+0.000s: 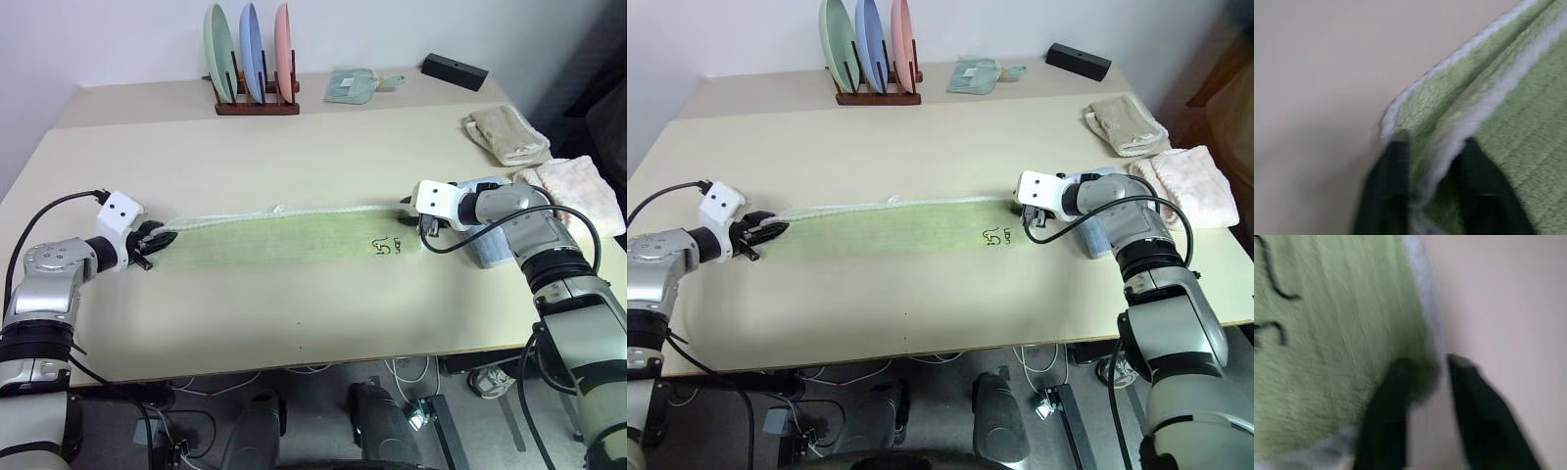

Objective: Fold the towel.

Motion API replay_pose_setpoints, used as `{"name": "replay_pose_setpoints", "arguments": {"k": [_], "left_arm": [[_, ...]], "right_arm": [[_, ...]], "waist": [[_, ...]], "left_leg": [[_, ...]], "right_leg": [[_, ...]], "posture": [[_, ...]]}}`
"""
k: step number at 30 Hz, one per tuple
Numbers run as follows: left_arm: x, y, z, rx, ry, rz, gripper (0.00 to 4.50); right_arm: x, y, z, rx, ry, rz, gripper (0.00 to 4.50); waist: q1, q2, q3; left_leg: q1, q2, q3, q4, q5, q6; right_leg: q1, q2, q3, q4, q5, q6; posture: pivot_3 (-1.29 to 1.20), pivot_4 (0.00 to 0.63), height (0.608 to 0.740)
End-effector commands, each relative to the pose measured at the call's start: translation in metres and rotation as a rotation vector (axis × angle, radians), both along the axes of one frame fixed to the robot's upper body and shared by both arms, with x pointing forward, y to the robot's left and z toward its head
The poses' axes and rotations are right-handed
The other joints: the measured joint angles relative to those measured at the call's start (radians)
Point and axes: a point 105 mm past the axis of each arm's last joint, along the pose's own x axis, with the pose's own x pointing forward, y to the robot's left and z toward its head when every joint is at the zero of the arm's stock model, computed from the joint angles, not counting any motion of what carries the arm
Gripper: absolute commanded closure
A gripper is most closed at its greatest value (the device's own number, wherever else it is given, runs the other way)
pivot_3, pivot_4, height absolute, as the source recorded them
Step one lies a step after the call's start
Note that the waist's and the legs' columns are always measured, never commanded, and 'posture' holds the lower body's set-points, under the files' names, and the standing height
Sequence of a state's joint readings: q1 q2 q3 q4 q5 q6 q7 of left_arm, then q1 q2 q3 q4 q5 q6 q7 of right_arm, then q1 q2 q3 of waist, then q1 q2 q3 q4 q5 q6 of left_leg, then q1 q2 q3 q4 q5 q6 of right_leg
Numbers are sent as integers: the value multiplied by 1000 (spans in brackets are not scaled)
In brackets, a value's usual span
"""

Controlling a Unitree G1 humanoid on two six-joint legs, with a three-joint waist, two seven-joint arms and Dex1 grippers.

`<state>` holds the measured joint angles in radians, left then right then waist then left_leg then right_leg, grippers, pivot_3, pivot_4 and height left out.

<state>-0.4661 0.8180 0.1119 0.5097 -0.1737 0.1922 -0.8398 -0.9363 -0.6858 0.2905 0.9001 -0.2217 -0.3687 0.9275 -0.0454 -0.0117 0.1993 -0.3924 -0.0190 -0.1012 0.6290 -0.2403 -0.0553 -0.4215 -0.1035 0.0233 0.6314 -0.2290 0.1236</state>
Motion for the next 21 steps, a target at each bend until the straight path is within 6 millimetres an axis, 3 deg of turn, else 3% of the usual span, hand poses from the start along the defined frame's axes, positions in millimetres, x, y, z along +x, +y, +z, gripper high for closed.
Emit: {"name": "replay_pose_setpoints", "arguments": {"k": [1,3,7,10,14,18,21], "left_arm": [[3,14,17,22,-98,83,1225],[6,19,25,-7,-155,136,119],[8,28,52,-170,-321,274,119],[0,22,59,-280,-355,272,119],[-16,0,67,-332,-378,185,0],[-20,-63,64,-339,-321,-39,0],[-32,-135,53,-305,-274,-288,0]], "right_arm": [[8,-9,38,7,-163,-34,1225],[9,-16,47,-5,-231,-62,1185],[-2,-34,68,59,-315,-124,1185],[-22,-39,75,196,-283,-166,1185],[-76,-23,64,580,-47,-240,12],[-119,1,39,834,213,-293,12],[-137,8,9,981,384,-435,12]], "waist": [[0,0,0],[0,0,0],[4,0,0],[6,-1,-1],[8,-1,-1],[11,-1,-1],[25,-2,-2]], "left_leg": [[0,0,0,0,0,0],[0,0,0,0,0,0],[0,0,0,0,0,0],[-1,0,-1,1,0,0],[-1,0,-2,0,0,0],[0,0,-3,2,0,0],[5,0,-3,2,0,0]], "right_leg": [[0,0,0,0,0,0],[0,0,0,0,0,0],[0,0,0,0,0,0],[0,0,0,0,0,1],[0,0,0,0,0,1],[2,0,0,1,1,0],[10,0,-1,-2,0,0]], "posture": [[0,150,740],[0,150,740],[0,150,740],[0,150,740],[0,150,740],[0,150,740],[0,150,740]]}}
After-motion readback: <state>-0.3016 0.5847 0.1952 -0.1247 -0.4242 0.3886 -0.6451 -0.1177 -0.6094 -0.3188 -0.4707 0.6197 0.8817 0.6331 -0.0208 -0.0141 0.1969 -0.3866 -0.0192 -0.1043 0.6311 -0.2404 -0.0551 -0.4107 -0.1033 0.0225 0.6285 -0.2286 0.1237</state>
